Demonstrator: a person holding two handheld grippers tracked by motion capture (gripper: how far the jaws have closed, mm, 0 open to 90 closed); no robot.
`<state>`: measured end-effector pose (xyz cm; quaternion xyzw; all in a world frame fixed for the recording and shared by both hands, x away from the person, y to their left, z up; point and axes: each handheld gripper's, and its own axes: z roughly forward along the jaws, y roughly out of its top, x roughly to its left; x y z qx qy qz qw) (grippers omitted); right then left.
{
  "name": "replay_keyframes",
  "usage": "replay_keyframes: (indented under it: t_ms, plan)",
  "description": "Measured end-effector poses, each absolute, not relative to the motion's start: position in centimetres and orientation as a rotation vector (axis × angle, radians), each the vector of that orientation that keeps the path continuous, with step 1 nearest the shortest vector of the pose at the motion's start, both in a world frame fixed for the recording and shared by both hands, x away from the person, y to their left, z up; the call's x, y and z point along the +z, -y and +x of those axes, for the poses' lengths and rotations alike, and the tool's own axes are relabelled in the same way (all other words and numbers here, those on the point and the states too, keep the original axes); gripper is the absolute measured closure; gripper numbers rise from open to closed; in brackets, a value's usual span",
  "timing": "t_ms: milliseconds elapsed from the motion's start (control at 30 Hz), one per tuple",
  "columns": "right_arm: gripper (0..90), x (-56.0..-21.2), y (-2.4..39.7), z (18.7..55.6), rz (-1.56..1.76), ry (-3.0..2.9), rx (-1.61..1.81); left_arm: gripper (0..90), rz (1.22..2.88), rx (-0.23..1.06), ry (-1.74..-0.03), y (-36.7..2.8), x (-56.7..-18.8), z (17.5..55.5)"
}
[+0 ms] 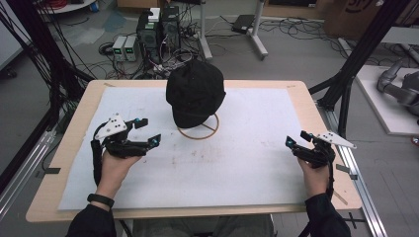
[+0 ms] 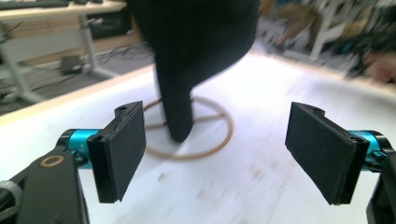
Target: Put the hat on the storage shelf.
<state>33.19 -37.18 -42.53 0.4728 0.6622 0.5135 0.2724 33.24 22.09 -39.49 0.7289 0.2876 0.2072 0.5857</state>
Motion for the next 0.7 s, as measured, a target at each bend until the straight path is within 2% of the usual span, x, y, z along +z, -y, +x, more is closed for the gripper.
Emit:
replay_keyframes:
  t_ms: [133,367,700]
  plan:
    - [29.4,-42.6,37.2,33.1,1.272,-1.787,1.378,19.8,1.717,0.509,-0.684,-22.9,-40.7,33.5]
    - [29.4,-42.6,37.1,33.0,1.265,-1.804,1.377,18.6,1.723,0.467,-0.741,-23.8,-42.1,34.3]
    - [29.4,-42.6,36.8,33.3,1.262,-1.818,1.375,18.2,1.727,0.459,-0.754,-24.0,-42.4,34.0]
